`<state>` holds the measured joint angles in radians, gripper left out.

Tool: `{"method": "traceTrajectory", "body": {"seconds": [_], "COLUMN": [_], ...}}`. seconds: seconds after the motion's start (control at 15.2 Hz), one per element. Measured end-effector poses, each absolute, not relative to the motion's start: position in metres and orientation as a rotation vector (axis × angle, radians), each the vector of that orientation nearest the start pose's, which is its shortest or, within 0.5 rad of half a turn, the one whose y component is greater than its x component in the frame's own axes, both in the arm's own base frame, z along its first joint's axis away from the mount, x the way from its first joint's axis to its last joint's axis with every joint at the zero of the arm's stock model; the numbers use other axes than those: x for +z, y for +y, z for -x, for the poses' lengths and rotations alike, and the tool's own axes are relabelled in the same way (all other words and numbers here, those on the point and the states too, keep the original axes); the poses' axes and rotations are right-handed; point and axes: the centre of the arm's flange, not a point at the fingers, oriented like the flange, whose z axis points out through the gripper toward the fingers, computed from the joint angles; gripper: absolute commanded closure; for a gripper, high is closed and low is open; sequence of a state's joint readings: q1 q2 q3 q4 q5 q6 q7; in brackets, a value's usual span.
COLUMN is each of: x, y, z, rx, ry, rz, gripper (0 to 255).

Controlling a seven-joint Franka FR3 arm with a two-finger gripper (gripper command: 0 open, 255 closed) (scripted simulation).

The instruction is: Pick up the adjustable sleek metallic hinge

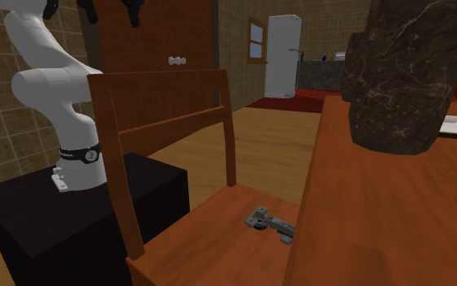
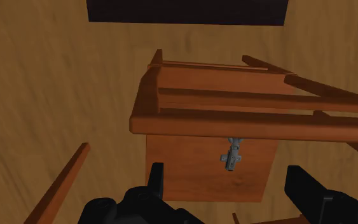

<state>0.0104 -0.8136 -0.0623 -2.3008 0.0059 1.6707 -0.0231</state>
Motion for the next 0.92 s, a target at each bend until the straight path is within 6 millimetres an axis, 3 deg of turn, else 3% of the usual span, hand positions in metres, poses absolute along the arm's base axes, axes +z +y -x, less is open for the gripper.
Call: {"method": "traceTrajectory", "body": {"seconds": [0.13,0.92], "x": [0.630,0.518], "y": [-0.020,0.030], "z": [-0.311,-0.396], "rx": [-0.283,-0.251], "ry": [0.022,0.039], "rz": [3.083,3.097], "gripper": [0,0]}}
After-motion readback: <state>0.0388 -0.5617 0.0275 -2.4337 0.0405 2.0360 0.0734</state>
